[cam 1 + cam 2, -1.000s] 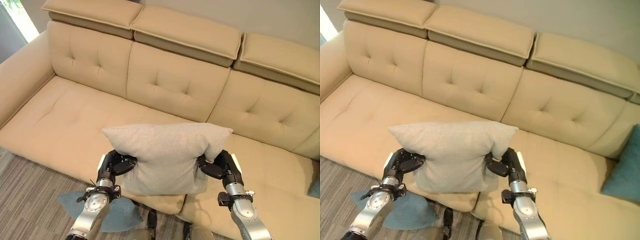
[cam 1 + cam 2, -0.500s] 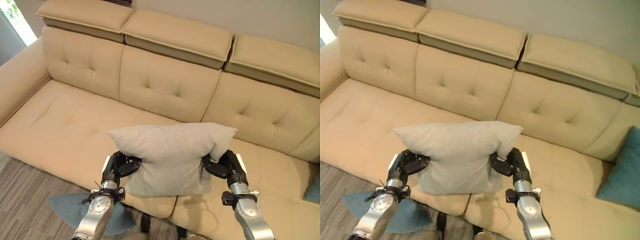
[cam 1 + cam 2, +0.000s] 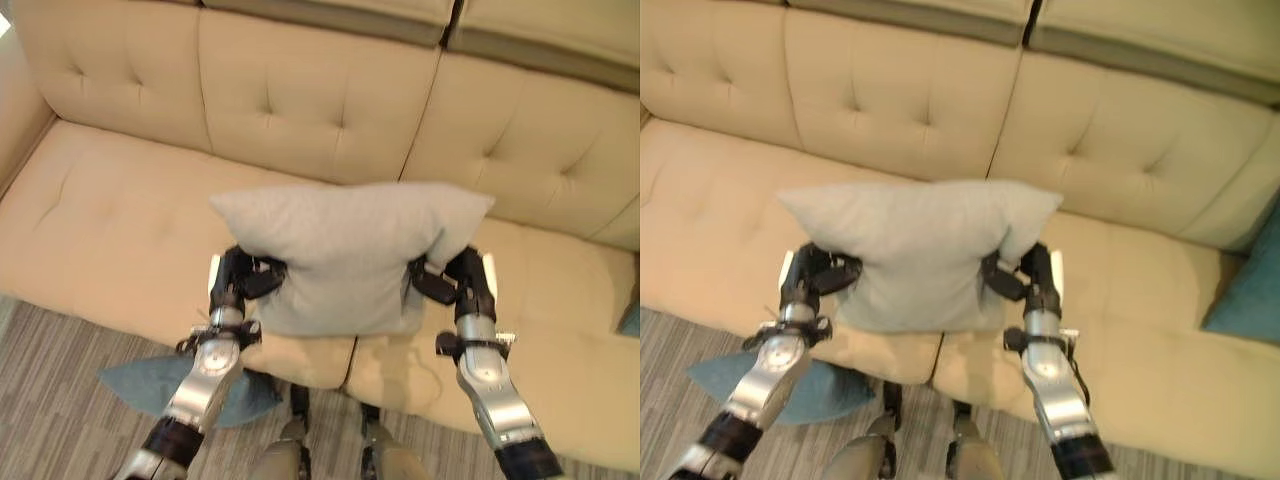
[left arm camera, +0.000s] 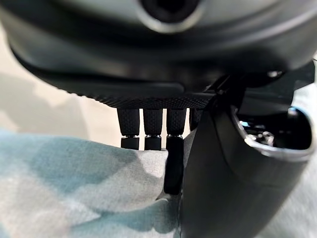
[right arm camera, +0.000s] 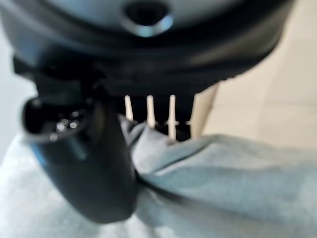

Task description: Pick up all the scattered cushions and arrange them neatly on the sofa.

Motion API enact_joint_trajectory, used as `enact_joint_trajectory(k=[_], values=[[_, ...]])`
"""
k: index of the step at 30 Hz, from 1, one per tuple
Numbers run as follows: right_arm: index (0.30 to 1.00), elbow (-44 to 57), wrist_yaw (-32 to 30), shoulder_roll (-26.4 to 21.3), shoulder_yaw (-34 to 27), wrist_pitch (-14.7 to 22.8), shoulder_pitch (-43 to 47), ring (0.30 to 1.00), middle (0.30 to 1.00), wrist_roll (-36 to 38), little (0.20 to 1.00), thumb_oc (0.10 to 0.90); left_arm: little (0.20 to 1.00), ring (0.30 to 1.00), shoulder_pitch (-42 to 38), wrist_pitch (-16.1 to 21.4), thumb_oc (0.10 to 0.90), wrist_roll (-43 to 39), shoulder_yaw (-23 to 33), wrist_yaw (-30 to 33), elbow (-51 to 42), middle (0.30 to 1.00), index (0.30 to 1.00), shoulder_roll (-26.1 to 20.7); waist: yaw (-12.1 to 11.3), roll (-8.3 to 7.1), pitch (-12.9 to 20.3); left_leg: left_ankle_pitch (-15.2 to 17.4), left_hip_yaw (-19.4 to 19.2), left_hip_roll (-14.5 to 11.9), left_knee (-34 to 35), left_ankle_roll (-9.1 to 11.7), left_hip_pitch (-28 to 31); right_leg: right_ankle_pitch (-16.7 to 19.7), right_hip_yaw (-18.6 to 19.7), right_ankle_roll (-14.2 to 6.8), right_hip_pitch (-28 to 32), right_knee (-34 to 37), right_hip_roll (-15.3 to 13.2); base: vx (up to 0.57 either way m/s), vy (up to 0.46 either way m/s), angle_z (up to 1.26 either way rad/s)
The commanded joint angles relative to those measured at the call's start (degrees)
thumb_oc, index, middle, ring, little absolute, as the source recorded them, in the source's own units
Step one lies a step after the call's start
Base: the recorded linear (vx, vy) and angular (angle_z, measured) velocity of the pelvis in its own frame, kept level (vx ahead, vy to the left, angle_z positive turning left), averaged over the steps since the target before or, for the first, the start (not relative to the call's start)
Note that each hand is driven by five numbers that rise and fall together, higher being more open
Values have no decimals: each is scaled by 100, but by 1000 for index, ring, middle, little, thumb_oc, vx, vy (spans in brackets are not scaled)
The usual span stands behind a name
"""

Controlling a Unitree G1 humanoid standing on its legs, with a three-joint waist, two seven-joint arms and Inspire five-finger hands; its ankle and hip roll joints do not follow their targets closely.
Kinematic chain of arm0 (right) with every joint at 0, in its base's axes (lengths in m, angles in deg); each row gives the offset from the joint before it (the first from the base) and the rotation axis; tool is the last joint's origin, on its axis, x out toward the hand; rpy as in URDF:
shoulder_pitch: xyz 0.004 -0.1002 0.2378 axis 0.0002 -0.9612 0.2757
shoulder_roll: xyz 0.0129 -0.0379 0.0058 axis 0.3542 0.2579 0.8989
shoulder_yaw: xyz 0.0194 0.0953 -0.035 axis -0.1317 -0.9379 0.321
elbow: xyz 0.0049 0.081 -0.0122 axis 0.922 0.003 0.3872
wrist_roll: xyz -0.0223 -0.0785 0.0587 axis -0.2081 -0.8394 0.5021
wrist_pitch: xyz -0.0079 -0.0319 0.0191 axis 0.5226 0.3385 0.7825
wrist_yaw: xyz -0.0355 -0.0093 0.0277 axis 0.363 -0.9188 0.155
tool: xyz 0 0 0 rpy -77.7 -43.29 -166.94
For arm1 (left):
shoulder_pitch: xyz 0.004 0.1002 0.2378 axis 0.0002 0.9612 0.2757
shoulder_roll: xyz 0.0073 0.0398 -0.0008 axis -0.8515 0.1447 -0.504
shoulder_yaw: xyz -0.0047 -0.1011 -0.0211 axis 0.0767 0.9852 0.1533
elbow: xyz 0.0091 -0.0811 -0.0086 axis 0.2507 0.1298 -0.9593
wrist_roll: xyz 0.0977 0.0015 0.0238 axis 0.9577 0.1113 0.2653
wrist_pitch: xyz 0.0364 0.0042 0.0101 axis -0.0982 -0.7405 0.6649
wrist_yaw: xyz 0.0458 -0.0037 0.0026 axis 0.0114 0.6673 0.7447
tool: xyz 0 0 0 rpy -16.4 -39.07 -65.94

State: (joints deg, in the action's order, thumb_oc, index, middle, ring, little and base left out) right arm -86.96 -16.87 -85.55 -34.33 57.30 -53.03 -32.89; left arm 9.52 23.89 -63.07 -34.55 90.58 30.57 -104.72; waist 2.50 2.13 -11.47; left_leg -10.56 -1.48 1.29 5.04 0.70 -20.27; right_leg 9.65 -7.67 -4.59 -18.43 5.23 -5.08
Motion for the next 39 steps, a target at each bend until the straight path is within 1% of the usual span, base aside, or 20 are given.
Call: enact_joint_trajectory(k=[1, 5, 7, 10, 11, 13, 14, 15, 19, 25, 28, 29, 30, 32, 33, 35, 36, 37, 38, 39], values=[[300, 730, -231, 119, 529, 836, 1334, 300, 300, -158, 300, 400, 300, 300, -1724, 1176, 400, 269, -530, 78, -340, 300, 300, 36, 64, 11, 423, 555, -105, -7, -4, 213, -5, -344, 14, -449, -159, -23, -30, -42, 37, -13], [300, 274, -544, -21, 797, 817, 2471, 300, 300, -85, 300, 400, 300, 300, -2940, 1219, 400, 48, -826, 264, 455, 300, 300, -304, 105, 36, 396, 491, -177, -15, -4, 227, -223, -277, 97, -461, -395, -23, -57, -25, 21, -15], [300, -149, -784, -187, 928, 845, 3326, 300, 300, -113, 300, 400, 300, 300, -3872, 1228, 400, -22, -1024, 340, 1080, 300, 300, -645, 133, 49, 290, 418, -254, -30, -4, 251, -333, -213, 131, -478, -547, -23, -51, -19, 11, -11], [300, -463, -1059, -337, 1015, 842, 3915, 300, 300, -275, 300, 400, 300, 300, -4588, 1229, 400, -168, -1177, 435, 1578, 300, 300, -629, 149, 73, 198, 426, -261, -39, -4, 272, -405, -215, 138, -481, -637, -23, -37, -8, -9, -12], [300, -472, -1062, -339, 1014, 846, 3935, 300, 300, -274, 300, 400, 300, 300, -4613, 1235, 400, -173, -1179, 431, 1592, 300, 300, -630, 150, 70, 191, 392, -263, -35, -4, 271, -430, -187, 139, -478, -662, -23, -41, -37, -10, -5], [300, -802, -1254, -441, 1167, 804, 4399, 300, 300, -378, 300, 400, 300, 300, -5176, 1242, 400, -235, -1336, 508, 1919, 300, 300, -619, 189, 102, 126, 406, -267, -42, -4, 298, -505, -188, 148, -485, -760, -23, -32, -9, -5, -2], [300, -820, -1257, -443, 1168, 812, 4431, 300, 300, -375, 300, 400, 300, 300, -5206, 1248, 400, -241, -1339, 502, 1936, 300, 300, -625, 193, 98, 114, 371, -270, -38, -4, 296, -533, -159, 150, -482, -788, -23, -37, -16, -6, -6], [300, -1004, -1323, -405, 1221, 800, 4615, 300, 300, -351, 300, 400, 300, 300, -5450, 1239, 400, -290, -1435, 505, 2063, 300, 300, -611, 218, 108, 79, 364, -282, -36, -4, 291, -598, -135, 180, -494, -863, -23, -25, -24, -3, -9], [300, -1146, -1343, -371, 1258, 763, 4667, 300, 300, -307, 300, 400, 300, 300, -5531, 1223, 400, -380, -1423, 505, 2165, 300, 300, -634, 231, 114, 54, 358, -296, -48, -4, 281, -640, -123, 205, -508, -924, -23, -6, -2, -4, -10], [300, -1419, -1256, -290, 1419, 659, 4467, 300, 300, -343, 300, 400, 300, 300, -5282, 1195, 400, -511, -1327, 407, 2202, 300, 300, -538, 258, 110, -64, 375, -318, -91, -4, 288, -657, -140, 239, -508, -960, -23, 35, -9, -22, -5], [300, -1393, -1344, -280, 1498, 589, 4395, 300, 300, -652, 300, 400, 300, 300, -5159, 1217, 400, -585, -1248, 393, 2307, 300, 300, -320, 336, 61, -106, 327, -286, -85, -4, 312, -773, -102, 218, -481, -1070, -23, 39, -13, -17, 0], [300, -1391, -1349, -280, 1501, 587, 4386, 300, 300, -657, 300, 400, 300, 300, -5153, 1217, 400, -585, -1246, 393, 2308, 300, 300, -314, 334, 71, -97, 358, -280, -90, -4, 314, -759, -128, 213, -483, -1055, -23, 44, -40, -46, 1], [300, -1367, -1482, -276, 1478, 549, 4341, 300, 300, -881, 300, 400, 300, 300, -5091, 1225, 400, -535, -1219, 425, 2325, 300, 300, -255, 374, 57, -120, 313, -277, -91, -4, 324, -838, -87, 207, -476, -1149, -23, 47, 0, 0, 0], [300, -1294, -1667, -291, 1429, 489, 4280, 300, 300, -1164, 300, 400, 300, 300, -4998, 1241, 400, -468, -1193, 466, 2296, 300, 300, -177, 395, 68, -118, 343, -258, -118, -4, 338, -878, -114, 196, -479, -1186, -23, 57, 3, -4, -7], [300, -1289, -1669, -291, 1429, 486, 4274, 300, 300, -1168, 300, 400, 300, 300, -4994, 1240, 400, -466, -1194, 468, 2294, 300, 300, -175, 395, 70, -111, 342, -257, -118, -4, 338, -883, -113, 195, -479, -1190, -23, 57, -11, -17, -28], [300, -1199, -1927, -276, 1268, 395, 4187, 300, 300, -1469, 300, 400, 300, 300, -4926, 1255, 400, -357, -1170, 532, 2293, 300, 300, -59, 429, 73, -88, 337, -231, -125, -4, 342, -983, -100, 201, -483, -1294, -23, 68, -9, -23, 4], [300, -1195, -1928, -276, 1266, 392, 4181, 300, 300, -1472, 300, 400, 324, 324, -4925, 1255, 416, -356, -1172, 533, 2293, 324, 324, -57, 428, 73, -81, 336, -231, -124, -4, 343, -989, -100, 201, -483, -1300, -23, 68, -1, -17, 39], [300, -1204, -2015, -263, 1217, 363, 4167, 300, 300, -1521, 300, 400, 324, 324, -4933, 1249, 416, -326, -1169, 550, 2319, 324, 324, -37, 441, 70, -67, 333, -230, -127, -4, 342, -1022, -92, 198, -484, -1333, -23, 67, -3, -16, 34], [900, -1252, -2166, -230, 1116, 308, 4117, 900, 900, -1589, 900, 800, 900, 900, -4965, 1183, 800, -212, -1186, 598, 2427, 900, 900, -46, 455, 85, -56, 336, -233, -134, -4, 342, -1054, -87, 206, -492, -1366, -23, 67, -1, -23, 28], [900, -1278, -2194, -234, 1088, 272, 4103, 900, 900, -1616, 900, 800, 900, 900, -4979, 1150, 800, -163, -1197, 599, 2458, 900, 900, -60, 457, 89, -46, 340, -233, -133, -4, 340, -1065, -87, 201, -491, -1376, -23, 68, -1, -14, 21]])
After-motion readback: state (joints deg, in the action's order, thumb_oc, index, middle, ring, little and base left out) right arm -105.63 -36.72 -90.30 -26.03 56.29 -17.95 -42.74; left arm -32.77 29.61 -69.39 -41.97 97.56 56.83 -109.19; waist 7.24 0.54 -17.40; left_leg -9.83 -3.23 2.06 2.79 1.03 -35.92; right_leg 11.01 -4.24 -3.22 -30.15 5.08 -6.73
